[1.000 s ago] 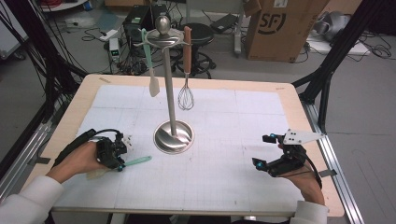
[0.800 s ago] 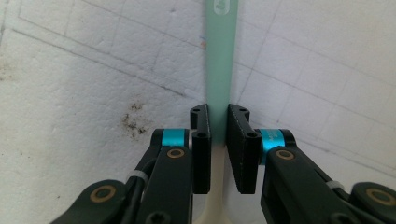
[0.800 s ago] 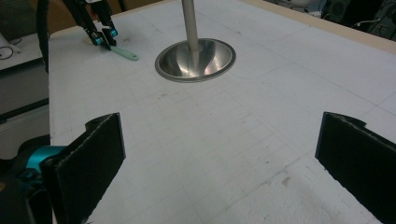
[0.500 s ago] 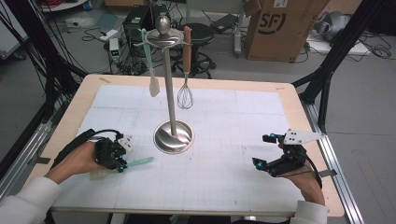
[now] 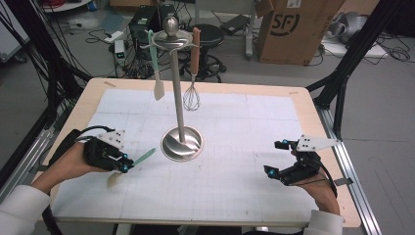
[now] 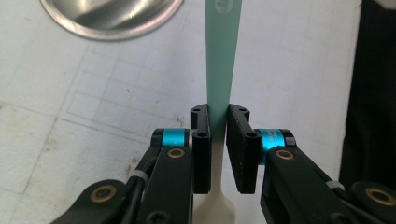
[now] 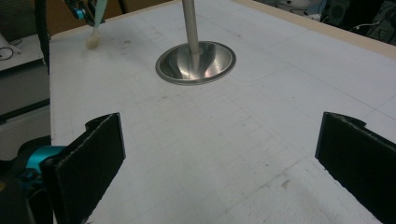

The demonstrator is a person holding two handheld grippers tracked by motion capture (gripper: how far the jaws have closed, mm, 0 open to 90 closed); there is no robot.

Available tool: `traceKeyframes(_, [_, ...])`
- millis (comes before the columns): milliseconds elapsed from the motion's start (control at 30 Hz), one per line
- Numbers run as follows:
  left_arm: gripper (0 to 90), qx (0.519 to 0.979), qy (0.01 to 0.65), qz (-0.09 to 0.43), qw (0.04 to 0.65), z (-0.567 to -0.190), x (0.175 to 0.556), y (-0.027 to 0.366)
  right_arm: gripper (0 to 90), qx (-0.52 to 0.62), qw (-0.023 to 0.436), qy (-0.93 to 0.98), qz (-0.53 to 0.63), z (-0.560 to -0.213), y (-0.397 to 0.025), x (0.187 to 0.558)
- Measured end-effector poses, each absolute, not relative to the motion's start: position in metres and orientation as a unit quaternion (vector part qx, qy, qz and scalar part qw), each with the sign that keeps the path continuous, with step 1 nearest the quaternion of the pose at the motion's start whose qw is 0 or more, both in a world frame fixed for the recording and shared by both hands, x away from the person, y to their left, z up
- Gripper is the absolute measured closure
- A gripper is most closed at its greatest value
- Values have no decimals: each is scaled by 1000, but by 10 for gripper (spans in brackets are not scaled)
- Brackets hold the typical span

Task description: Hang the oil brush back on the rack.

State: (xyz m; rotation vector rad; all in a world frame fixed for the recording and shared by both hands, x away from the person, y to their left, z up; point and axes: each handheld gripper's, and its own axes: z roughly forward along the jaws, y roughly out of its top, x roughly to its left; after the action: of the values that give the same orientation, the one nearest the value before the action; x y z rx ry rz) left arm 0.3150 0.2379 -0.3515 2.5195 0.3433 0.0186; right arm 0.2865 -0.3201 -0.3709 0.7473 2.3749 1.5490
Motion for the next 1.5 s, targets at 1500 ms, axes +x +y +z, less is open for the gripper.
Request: traceKeyframes(1500, [805,803,178,85,562,-229,317,262,2,254,105,804,527,-371,-321,287])
